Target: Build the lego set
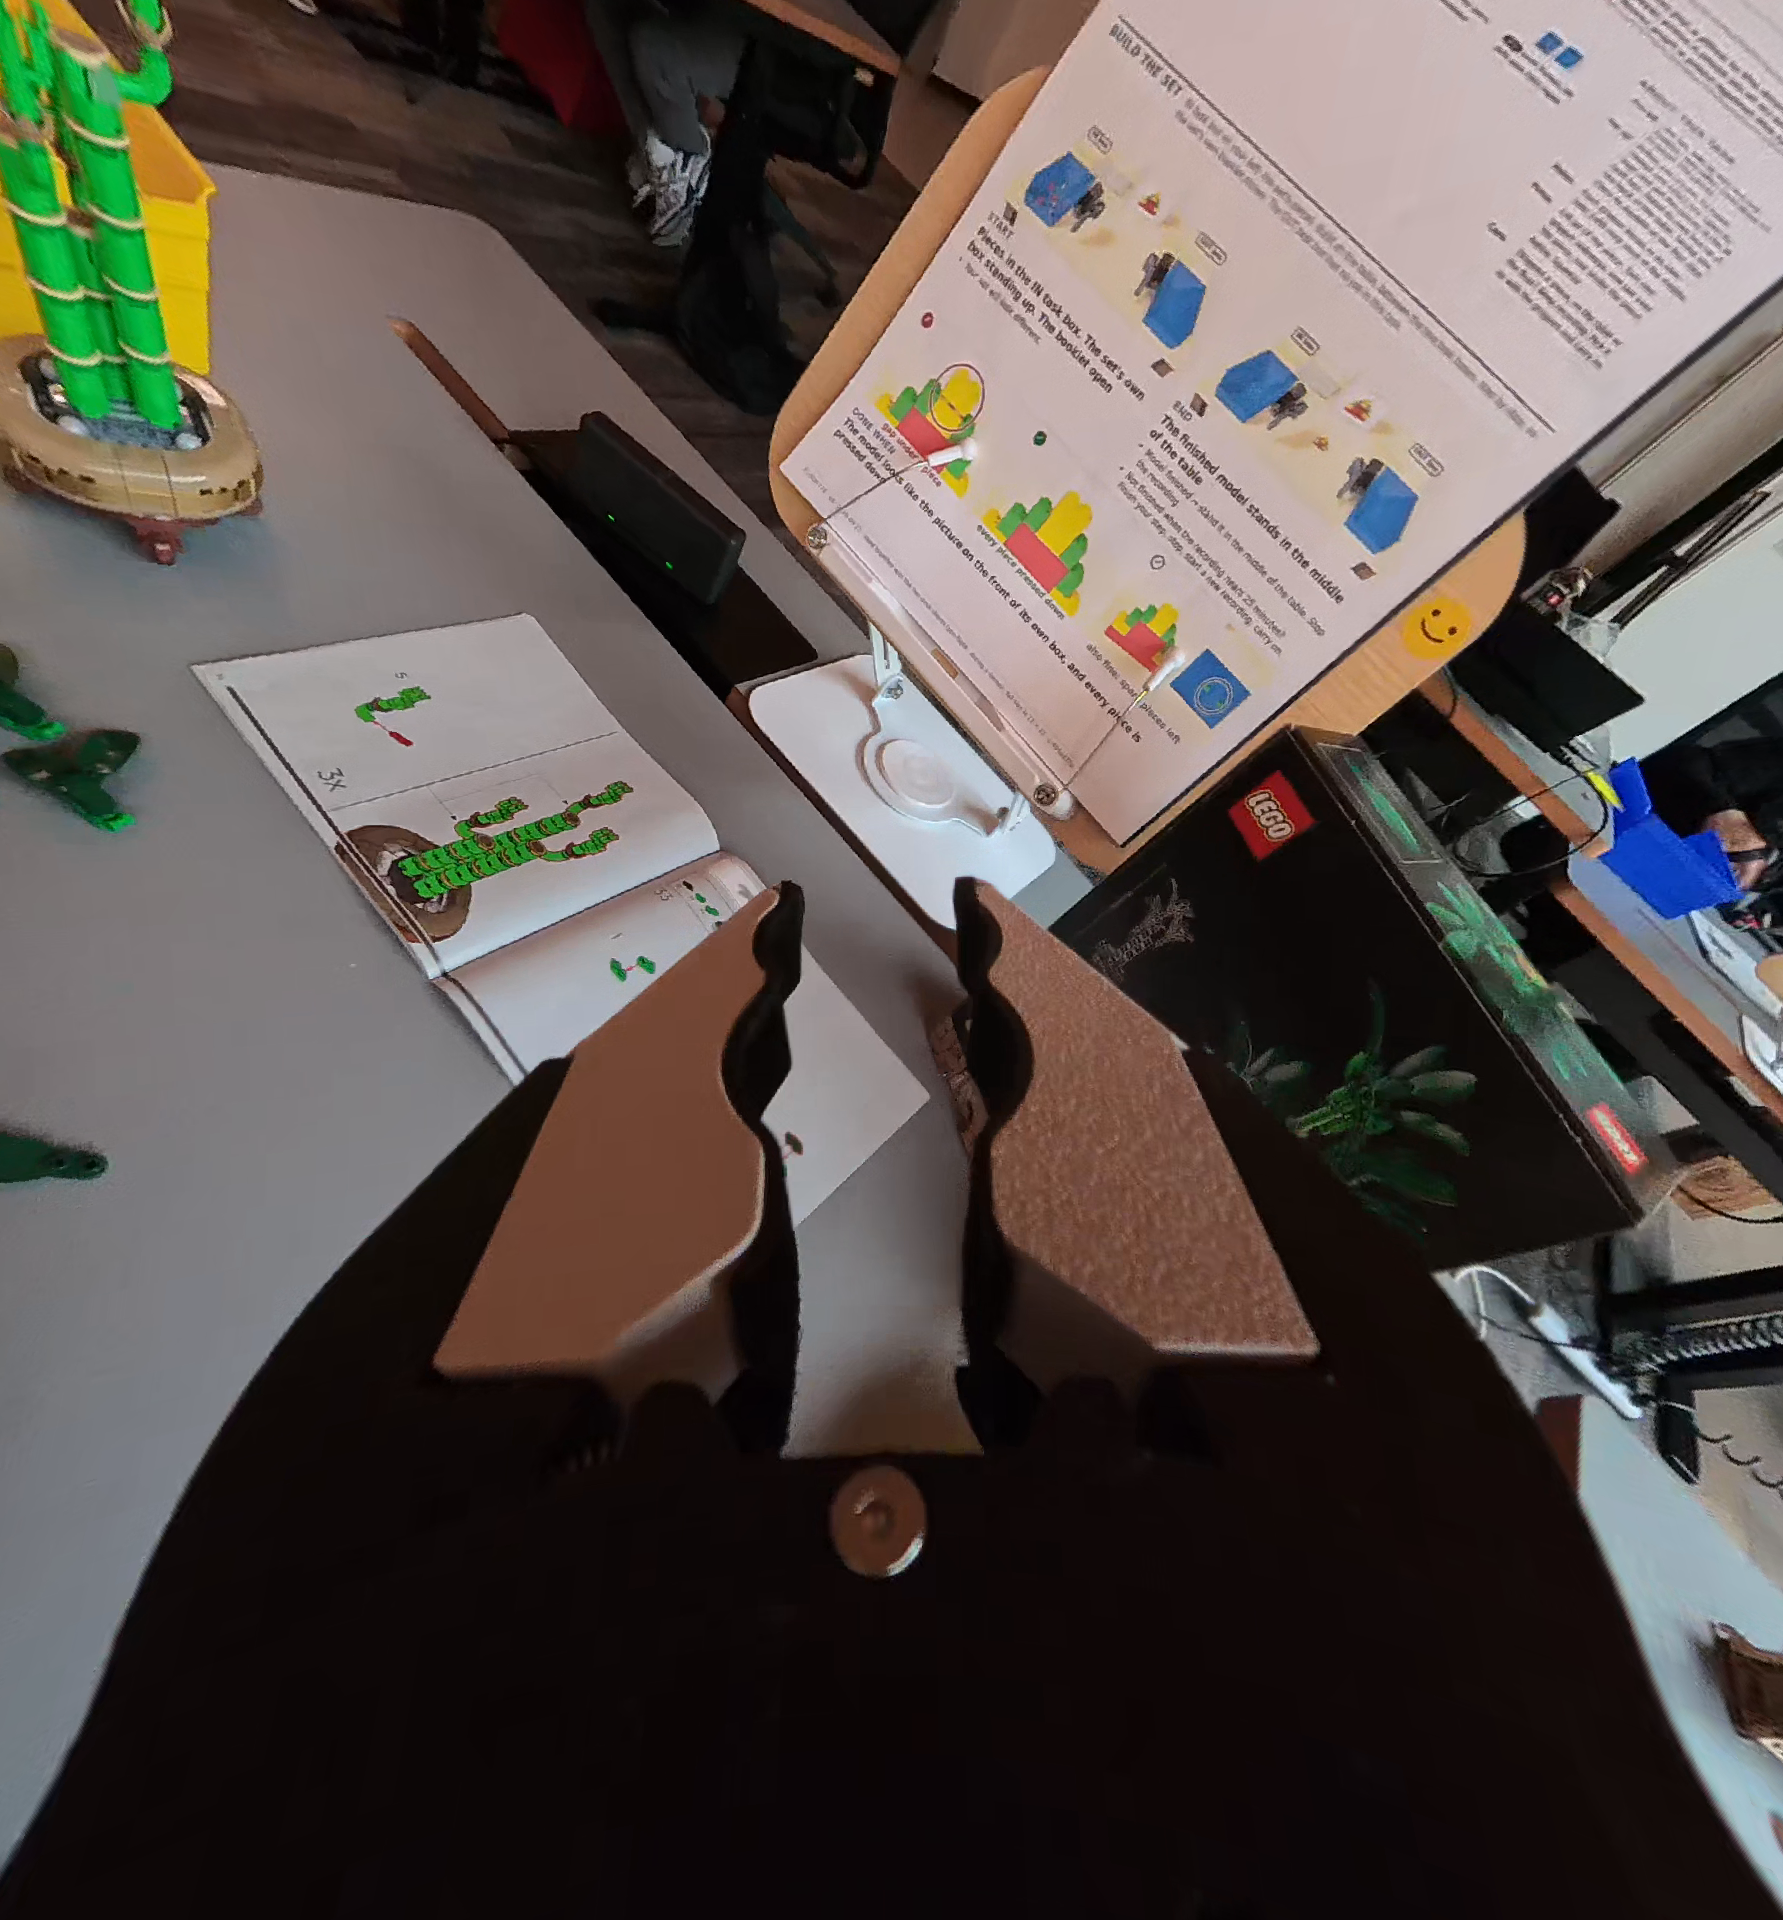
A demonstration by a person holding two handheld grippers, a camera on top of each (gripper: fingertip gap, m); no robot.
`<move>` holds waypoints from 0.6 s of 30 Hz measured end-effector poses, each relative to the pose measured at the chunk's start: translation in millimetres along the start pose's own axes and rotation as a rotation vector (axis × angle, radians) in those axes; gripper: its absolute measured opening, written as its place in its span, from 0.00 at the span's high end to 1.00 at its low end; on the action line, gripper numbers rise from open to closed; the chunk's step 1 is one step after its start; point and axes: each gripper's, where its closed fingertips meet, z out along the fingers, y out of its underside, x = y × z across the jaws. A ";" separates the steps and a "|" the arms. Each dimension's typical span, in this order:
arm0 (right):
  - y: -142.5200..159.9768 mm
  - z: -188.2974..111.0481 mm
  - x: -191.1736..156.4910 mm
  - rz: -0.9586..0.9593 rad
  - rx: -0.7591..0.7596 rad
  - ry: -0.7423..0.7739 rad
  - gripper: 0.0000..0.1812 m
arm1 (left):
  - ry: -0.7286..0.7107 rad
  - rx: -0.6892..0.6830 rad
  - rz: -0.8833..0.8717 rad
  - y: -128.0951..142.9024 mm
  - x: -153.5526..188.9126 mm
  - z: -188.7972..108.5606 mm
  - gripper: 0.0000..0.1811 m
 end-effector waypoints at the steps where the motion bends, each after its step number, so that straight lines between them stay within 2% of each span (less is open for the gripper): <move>1: 0.9 -5.4 1.1 0.008 0.012 -0.004 0.84 | 0.006 -0.025 -0.006 -5.9 2.9 15.3 0.92; 5: 6.1 -23.3 9.7 0.010 0.031 0.017 0.84 | 0.046 -0.080 0.010 -21.7 12.6 51.9 0.92; 9: 6.8 -27.9 11.9 0.006 0.051 0.002 0.84 | 0.092 -0.166 0.194 -18.2 12.6 63.2 0.92; 14: -2.8 -29.6 7.1 0.011 0.125 -0.054 0.85 | 0.342 -0.214 0.678 -9.8 22.4 48.3 0.92; 18: -2.2 -35.9 9.9 0.010 0.143 -0.044 0.84 | 0.449 -0.166 0.976 -22.2 41.2 35.7 0.92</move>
